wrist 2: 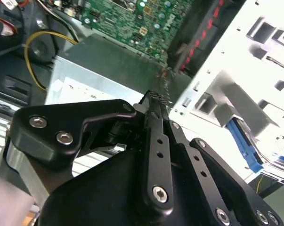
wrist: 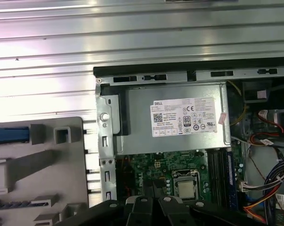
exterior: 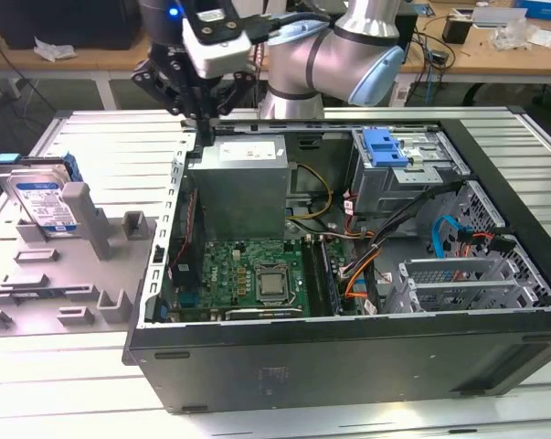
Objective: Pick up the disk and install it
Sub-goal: 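Reach for the disk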
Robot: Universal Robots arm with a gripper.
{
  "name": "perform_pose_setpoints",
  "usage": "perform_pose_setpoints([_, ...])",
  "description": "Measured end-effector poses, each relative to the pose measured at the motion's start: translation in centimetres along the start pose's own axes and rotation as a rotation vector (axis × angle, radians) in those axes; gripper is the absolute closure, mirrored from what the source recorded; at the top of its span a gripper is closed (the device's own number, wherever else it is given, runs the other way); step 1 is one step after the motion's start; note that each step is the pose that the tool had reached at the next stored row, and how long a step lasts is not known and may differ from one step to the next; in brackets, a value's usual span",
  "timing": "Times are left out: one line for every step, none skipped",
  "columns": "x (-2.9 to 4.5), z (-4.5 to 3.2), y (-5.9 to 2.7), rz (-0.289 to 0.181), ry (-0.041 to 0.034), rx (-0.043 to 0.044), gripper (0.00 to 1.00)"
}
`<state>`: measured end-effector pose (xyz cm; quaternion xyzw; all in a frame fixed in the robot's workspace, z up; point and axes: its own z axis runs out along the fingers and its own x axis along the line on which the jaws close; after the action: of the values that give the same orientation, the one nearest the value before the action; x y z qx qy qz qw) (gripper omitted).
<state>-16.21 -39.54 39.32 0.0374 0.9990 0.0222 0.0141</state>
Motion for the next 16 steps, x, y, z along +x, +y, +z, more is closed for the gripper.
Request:
perform_pose_setpoints([0.33,-0.01,-0.01,0.000,-0.0006,0.0001,0.89])
perform_pose_setpoints([1.35,-0.03,-0.04,0.000,-0.0023,-0.0001,0.89])
perform_pose_setpoints([2.01,-0.04,-0.06,0.000,-0.0031,-0.0002,0.89])
perform_pose_setpoints([2.77,-0.05,-0.08,0.000,-0.0042,-0.0003,0.89])
perform_pose_setpoints([3.14,-0.06,-0.09,0.000,-0.0048,-0.0003,0.89])
perform_pose_setpoints([3.71,-0.07,-0.11,0.000,-0.0055,-0.0003,0.89])
perform_pose_setpoints([4.35,-0.09,-0.12,0.000,-0.0063,-0.0003,0.89])
perform_pose_setpoints([4.71,-0.10,-0.13,0.000,-0.0068,-0.0004,0.89])
perform_pose_setpoints([5.08,-0.10,-0.13,0.000,-0.0073,-0.0004,0.89])
perform_pose_setpoints([5.65,-0.11,-0.15,-0.001,-0.0083,-0.0006,0.89])
perform_pose_setpoints([6.32,-0.11,-0.16,0.000,-0.0093,-0.0007,0.89])
perform_pose_setpoints([6.99,-0.13,-0.15,0.000,-0.0102,-0.0007,0.89])
perform_pose_setpoints([7.36,-0.13,-0.16,-0.001,-0.0107,-0.0007,0.89])
perform_pose_setpoints([7.76,-0.13,-0.16,-0.001,-0.0113,-0.0008,0.89])
perform_pose_setpoints([8.43,-0.14,-0.17,0.000,-0.0123,-0.0009,0.89])
perform_pose_setpoints([9.14,-0.14,-0.19,-0.001,-0.0133,-0.0010,0.89])
